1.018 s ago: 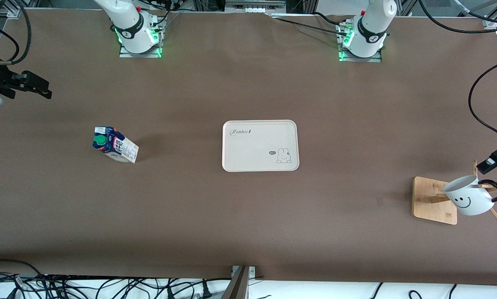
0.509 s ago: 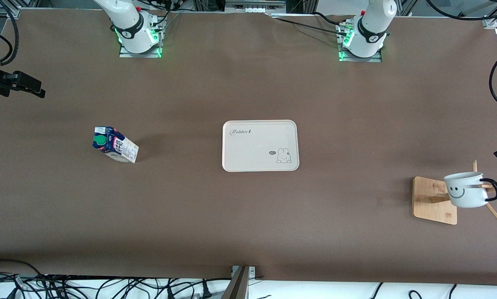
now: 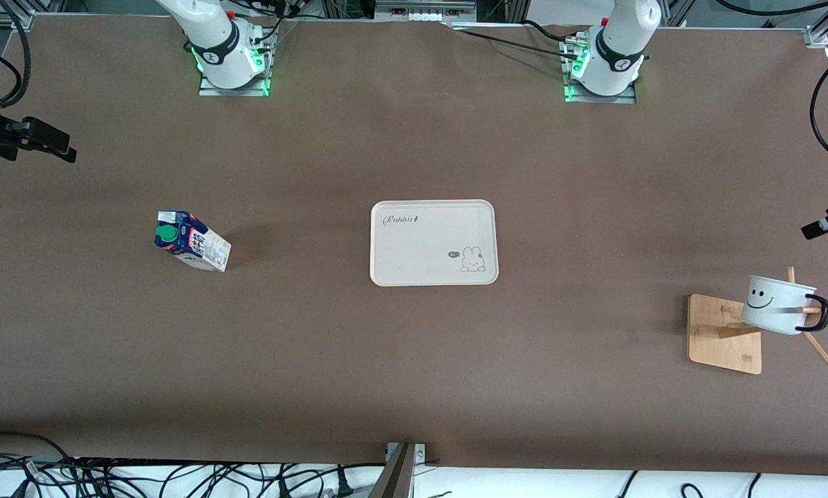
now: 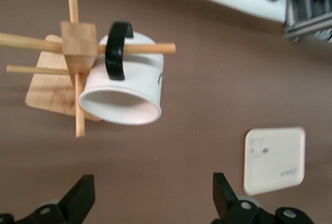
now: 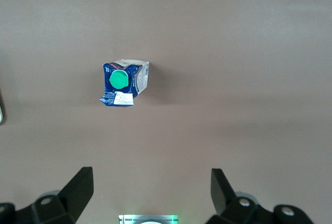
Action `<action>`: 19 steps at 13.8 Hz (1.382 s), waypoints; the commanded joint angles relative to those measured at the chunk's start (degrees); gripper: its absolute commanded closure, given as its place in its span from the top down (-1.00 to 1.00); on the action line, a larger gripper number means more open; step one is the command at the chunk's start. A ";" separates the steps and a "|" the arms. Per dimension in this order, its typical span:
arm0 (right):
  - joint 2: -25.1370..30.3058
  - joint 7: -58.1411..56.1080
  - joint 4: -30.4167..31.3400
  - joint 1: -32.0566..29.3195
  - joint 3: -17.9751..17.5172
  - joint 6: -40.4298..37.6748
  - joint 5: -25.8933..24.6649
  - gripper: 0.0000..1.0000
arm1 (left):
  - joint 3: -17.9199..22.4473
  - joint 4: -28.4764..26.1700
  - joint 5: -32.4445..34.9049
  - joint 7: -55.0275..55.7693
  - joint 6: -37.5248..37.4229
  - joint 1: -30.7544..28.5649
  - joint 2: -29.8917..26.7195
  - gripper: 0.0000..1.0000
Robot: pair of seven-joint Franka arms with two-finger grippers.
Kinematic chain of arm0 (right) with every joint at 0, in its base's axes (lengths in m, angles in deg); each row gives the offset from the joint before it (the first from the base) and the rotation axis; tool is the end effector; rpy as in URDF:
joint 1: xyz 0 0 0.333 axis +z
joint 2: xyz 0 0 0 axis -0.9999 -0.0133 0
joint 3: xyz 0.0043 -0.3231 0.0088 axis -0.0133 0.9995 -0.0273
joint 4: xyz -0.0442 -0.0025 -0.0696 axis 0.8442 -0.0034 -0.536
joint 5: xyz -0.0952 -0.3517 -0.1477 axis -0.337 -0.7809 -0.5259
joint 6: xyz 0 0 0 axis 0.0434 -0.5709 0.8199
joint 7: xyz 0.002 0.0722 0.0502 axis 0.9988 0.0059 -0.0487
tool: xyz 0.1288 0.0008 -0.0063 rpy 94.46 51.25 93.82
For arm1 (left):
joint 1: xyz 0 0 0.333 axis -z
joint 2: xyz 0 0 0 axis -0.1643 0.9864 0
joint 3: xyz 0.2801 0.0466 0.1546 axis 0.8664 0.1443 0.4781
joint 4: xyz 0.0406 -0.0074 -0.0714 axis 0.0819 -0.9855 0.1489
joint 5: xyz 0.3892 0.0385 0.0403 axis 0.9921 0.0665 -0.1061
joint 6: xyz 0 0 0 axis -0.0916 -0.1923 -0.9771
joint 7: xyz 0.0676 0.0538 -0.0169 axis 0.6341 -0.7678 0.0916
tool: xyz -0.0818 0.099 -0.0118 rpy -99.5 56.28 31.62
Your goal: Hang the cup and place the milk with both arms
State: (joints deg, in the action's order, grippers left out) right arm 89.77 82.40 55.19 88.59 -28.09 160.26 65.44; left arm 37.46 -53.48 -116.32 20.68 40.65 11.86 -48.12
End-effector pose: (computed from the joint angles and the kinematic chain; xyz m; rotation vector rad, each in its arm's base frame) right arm 0.5372 -0.0494 0.5750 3.1306 -0.0324 -0.1540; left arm 0.5958 0.1892 0.5159 2.7589 0.0999 0.1350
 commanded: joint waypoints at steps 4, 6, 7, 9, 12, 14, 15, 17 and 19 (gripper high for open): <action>-0.19 0.60 -1.19 -0.32 -0.03 -1.12 0.93 1.00 | -4.14 4.71 19.23 3.47 -6.53 7.94 -3.29 1.00; -0.19 0.60 -1.19 -0.32 0.15 -1.30 1.02 1.00 | -7.99 4.45 21.02 3.65 -7.59 9.81 -4.34 1.00; -0.19 0.69 -1.19 -0.32 0.15 -1.30 0.93 1.00 | -11.06 4.27 21.11 3.65 -10.38 9.64 -4.52 1.00; -0.19 0.69 -1.19 -0.32 0.15 -1.21 1.02 1.00 | -16.87 4.70 21.90 6.87 -11.38 9.64 -4.44 1.00; -0.19 0.69 -1.19 -0.32 0.32 -1.30 1.11 1.00 | -17.25 4.71 21.03 20.04 -7.28 7.89 -4.09 1.00; -0.19 0.69 -1.19 -0.32 0.32 -1.30 1.28 1.00 | -17.25 4.27 21.47 26.40 -4.87 7.53 -4.52 1.00; -0.19 0.69 -1.19 -0.32 0.32 -1.30 1.28 1.00 | -17.42 4.35 20.86 26.41 -5.22 7.01 -4.87 1.00; -0.19 0.69 -1.19 -0.32 0.32 -1.30 1.28 1.00 | -17.68 4.27 20.41 26.50 -8.37 6.39 -6.54 1.00; -0.19 0.69 -1.19 -0.32 0.32 -1.30 1.28 1.00 | -20.39 4.27 18.03 26.76 -9.71 4.20 -8.48 1.00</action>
State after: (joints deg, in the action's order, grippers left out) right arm 89.77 82.48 55.14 88.57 -27.79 160.11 65.57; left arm 20.00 -48.96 -97.42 46.24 32.78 17.98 -53.98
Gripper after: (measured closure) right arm 0.000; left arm 0.000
